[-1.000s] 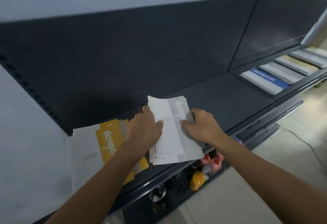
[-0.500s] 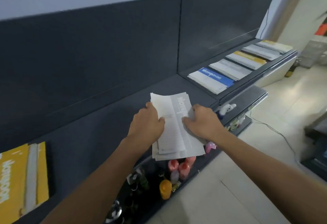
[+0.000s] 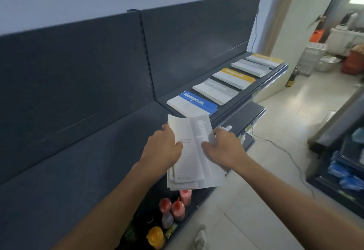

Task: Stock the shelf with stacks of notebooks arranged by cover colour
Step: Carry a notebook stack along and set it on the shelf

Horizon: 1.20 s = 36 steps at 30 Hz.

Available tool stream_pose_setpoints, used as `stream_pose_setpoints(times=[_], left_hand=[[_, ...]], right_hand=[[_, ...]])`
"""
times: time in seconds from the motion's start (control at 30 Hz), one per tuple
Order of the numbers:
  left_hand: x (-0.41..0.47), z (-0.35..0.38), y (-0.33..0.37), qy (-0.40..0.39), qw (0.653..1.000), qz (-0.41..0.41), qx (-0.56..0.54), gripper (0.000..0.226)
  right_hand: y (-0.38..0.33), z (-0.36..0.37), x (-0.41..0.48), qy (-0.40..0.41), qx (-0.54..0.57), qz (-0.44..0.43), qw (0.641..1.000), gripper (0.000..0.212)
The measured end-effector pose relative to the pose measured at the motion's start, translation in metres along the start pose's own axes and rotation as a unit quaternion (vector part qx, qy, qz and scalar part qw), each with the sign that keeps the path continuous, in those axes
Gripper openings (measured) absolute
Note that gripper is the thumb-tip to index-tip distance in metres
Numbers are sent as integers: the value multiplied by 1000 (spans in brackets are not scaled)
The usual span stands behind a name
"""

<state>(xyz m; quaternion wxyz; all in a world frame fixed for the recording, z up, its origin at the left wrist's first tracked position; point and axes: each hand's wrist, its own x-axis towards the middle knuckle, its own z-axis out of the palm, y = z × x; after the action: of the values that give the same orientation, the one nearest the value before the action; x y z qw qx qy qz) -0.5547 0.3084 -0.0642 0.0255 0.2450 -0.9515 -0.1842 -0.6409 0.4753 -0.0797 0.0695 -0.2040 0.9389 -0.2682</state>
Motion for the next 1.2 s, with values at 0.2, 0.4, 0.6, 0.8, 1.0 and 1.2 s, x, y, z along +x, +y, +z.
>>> stream_pose_setpoints(times=[0.2, 0.4, 0.6, 0.8, 1.0, 1.2], left_hand=[[62, 27, 54, -11, 1000, 7, -18, 42], [137, 60, 114, -16, 999, 24, -38, 46], [186, 83, 159, 1, 999, 11, -41, 42], [219, 91, 170, 15, 999, -20, -26, 40], [258, 96, 173, 50, 996, -65, -45, 41], [309, 103, 190, 68, 987, -135, -50, 38]], right_hand=[[50, -25, 64, 22, -12, 25, 999, 38], [109, -54, 135, 31, -53, 44, 997, 27], [148, -73, 190, 44, -52, 47, 997, 32], [161, -72, 238, 4, -53, 23, 998, 29], [163, -68, 302, -38, -33, -10, 999, 30], [170, -69, 376, -46, -40, -80, 995, 28]])
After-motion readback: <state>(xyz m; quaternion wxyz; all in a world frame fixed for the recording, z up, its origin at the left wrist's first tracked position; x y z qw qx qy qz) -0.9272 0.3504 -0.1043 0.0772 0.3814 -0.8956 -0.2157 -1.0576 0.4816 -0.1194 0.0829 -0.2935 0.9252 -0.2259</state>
